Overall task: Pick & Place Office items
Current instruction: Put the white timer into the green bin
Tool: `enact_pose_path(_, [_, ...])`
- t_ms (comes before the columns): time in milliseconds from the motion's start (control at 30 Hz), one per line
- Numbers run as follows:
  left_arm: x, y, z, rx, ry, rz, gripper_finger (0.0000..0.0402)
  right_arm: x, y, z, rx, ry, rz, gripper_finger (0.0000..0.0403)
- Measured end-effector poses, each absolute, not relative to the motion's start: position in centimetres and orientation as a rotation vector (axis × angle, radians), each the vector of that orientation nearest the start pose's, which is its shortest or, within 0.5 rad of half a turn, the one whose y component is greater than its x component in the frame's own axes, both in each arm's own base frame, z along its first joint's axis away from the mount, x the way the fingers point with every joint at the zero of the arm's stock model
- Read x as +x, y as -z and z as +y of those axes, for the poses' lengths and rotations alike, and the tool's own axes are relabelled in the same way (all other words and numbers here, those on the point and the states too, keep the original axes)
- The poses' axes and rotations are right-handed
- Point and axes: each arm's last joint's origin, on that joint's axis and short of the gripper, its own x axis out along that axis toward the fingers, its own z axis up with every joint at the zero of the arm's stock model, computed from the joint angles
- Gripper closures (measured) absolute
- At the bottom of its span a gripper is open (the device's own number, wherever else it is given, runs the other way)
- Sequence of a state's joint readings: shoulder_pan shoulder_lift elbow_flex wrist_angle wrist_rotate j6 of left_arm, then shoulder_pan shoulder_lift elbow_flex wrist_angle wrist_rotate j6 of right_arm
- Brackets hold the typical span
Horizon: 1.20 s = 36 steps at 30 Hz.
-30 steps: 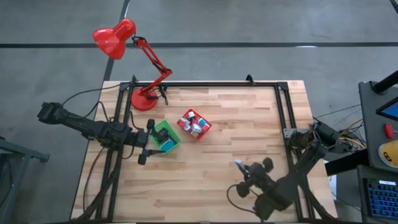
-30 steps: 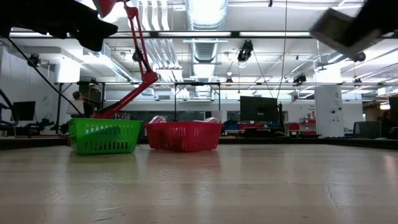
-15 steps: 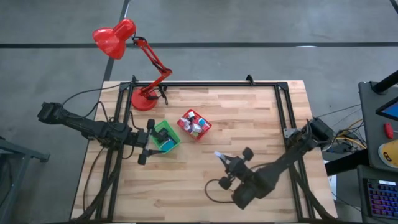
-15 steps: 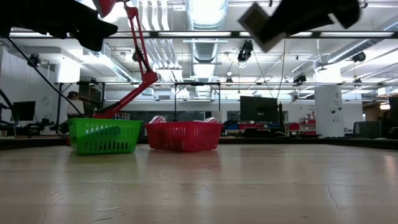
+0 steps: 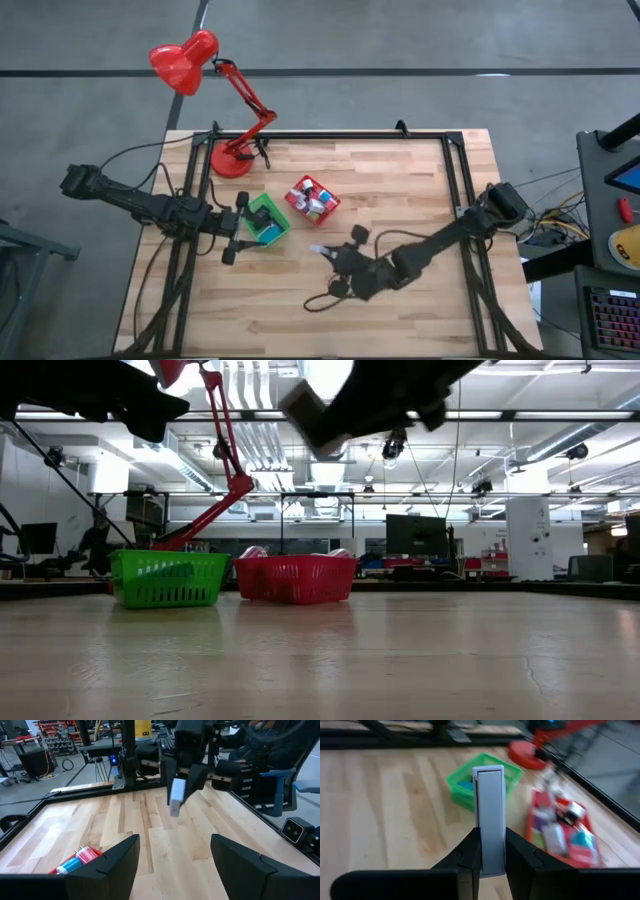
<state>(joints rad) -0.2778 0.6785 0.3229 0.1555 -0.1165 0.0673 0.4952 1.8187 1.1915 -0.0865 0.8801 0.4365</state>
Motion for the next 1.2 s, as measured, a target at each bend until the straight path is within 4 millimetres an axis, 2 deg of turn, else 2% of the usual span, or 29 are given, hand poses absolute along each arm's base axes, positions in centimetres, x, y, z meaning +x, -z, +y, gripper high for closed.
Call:
enact_pose_path(200, [15.4,-22.1,-4.1,0.106,0.167,0.191,0.0152,36.3,-19.3,12.9,-0.026,0.29,0.382,0.0345])
enact_pose_path(300, [15.4,-22.1,-4.1,0.106,0.167,0.191,0.0152,36.6,-18.3,10.8,-0.003,0.203,0.399,0.0345])
enact_pose_path(433, [15.4,-22.1,-4.1,0.106,0.167,0.191,0.0152,36.6,-16.9,8.4,0.014,0.161,0.452,0.0344])
enact_pose_path(533, [15.4,-22.1,-4.1,0.106,0.167,0.191,0.0152,36.8,-16.3,7.0,0.001,0.117,0.4,0.0343])
enact_pose_path(800, [15.4,-22.0,-4.0,0.108,0.167,0.201,0.0152,38.4,-14.1,4.8,-0.058,0.113,0.192,0.0343])
enact_pose_path(1033, [15.4,-21.9,-4.0,0.11,0.167,0.208,0.0152,41.5,-12.2,3.4,-0.042,0.078,0.134,0.0343])
enact_pose_path(1200, [15.5,-21.8,-4.1,0.112,0.168,0.219,0.0152,44.3,-12.0,3.3,-0.043,0.088,0.096,0.0343])
